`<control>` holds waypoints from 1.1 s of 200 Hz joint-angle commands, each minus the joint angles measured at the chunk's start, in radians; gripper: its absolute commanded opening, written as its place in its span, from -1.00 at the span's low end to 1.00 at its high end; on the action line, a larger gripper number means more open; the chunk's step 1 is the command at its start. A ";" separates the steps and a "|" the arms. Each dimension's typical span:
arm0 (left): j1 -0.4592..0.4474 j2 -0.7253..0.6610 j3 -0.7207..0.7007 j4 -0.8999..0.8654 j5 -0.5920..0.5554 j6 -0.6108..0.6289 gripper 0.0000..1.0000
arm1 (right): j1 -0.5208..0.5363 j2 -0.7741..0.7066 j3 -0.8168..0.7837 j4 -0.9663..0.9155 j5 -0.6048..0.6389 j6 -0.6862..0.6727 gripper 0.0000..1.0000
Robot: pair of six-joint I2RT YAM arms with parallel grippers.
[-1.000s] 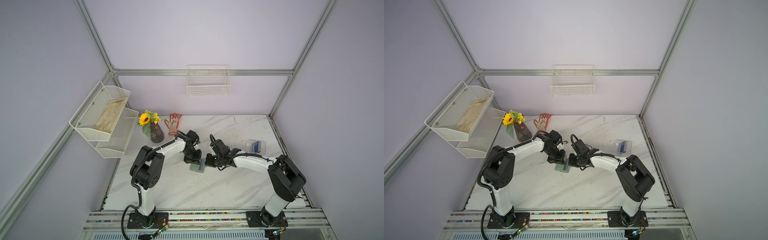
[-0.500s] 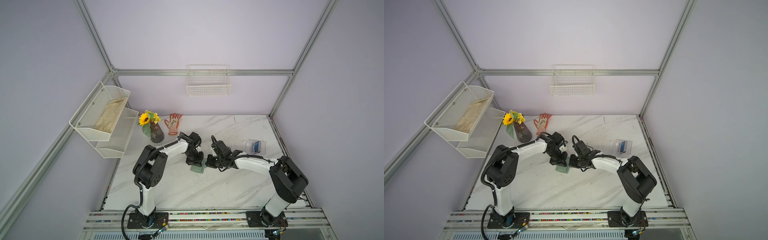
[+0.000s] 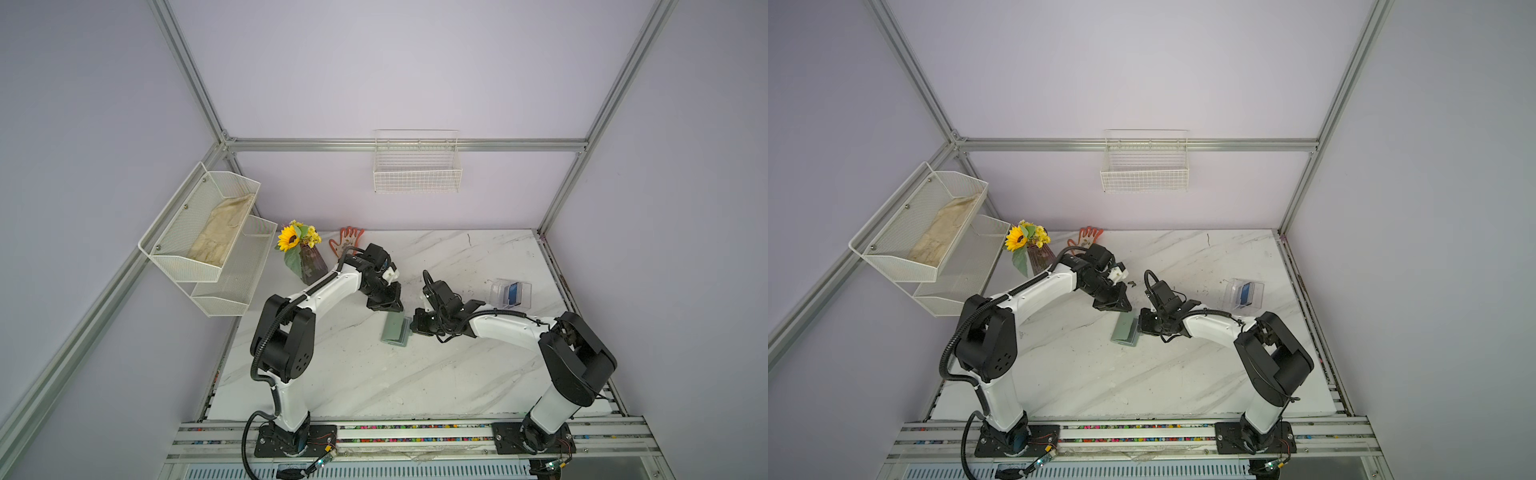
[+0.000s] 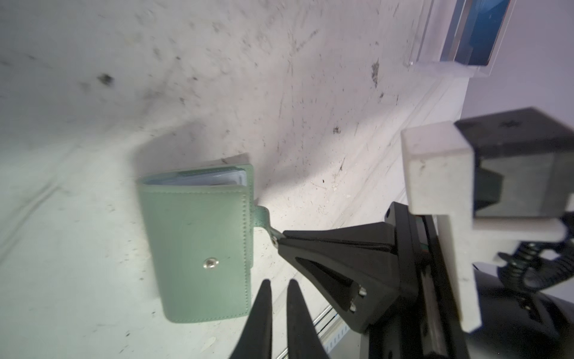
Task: Insert credit cards into a card holder
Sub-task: Close the card holder at the center of the board.
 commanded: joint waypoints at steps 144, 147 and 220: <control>0.029 0.060 -0.210 0.218 0.127 -0.055 -0.88 | -0.006 -0.013 0.016 -0.006 -0.006 0.011 -0.99; 0.029 0.062 -0.214 0.222 0.129 -0.056 -0.88 | -0.005 -0.014 0.016 -0.006 -0.006 0.011 -0.99; 0.019 0.107 -0.246 0.241 0.091 -0.062 -0.89 | -0.005 -0.018 0.034 -0.020 -0.017 0.015 -0.99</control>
